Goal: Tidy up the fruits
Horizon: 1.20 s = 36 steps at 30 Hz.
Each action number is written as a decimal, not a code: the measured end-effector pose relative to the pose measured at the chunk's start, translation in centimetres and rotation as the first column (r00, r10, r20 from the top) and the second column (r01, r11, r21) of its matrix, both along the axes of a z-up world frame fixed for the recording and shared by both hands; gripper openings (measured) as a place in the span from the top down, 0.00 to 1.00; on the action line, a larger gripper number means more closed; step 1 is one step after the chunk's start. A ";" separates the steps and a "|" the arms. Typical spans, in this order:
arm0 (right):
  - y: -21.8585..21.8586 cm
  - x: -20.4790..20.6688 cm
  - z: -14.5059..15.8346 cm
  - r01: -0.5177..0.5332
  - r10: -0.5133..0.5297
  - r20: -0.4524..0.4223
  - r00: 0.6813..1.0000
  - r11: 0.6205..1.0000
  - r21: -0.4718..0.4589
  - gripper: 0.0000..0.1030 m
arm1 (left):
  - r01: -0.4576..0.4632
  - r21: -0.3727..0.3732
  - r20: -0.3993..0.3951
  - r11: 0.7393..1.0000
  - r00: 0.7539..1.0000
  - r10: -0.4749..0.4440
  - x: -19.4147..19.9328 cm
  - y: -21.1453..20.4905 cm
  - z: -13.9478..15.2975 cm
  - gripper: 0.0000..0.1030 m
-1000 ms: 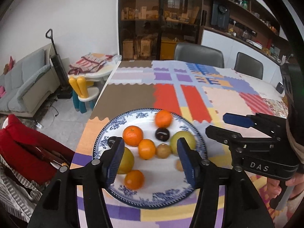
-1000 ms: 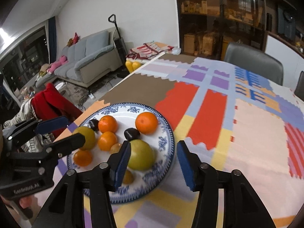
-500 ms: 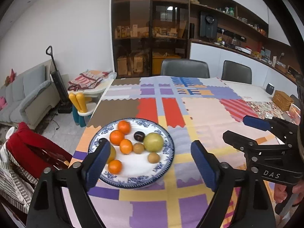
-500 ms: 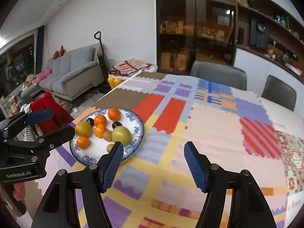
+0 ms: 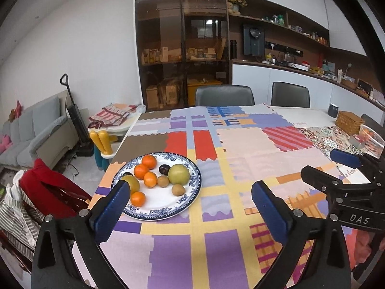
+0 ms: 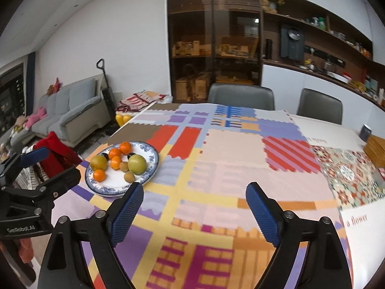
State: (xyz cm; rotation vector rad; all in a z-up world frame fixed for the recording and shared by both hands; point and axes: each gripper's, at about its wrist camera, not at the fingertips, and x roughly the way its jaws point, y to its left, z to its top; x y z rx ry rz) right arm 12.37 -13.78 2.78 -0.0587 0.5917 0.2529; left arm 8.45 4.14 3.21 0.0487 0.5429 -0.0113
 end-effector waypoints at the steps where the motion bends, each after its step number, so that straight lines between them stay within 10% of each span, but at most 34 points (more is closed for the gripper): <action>1: -0.2 -0.4 0.0 0.006 -0.006 0.004 1.000 1.000 0.002 0.14 | 0.001 0.003 0.005 1.000 1.000 -0.001 -0.3 -0.2 0.0 0.00; 36: -3.3 -7.8 1.2 0.067 -0.071 0.071 0.995 0.996 0.053 0.13 | 0.050 -0.012 0.071 0.999 0.996 -0.049 -5.4 -2.9 1.1 0.00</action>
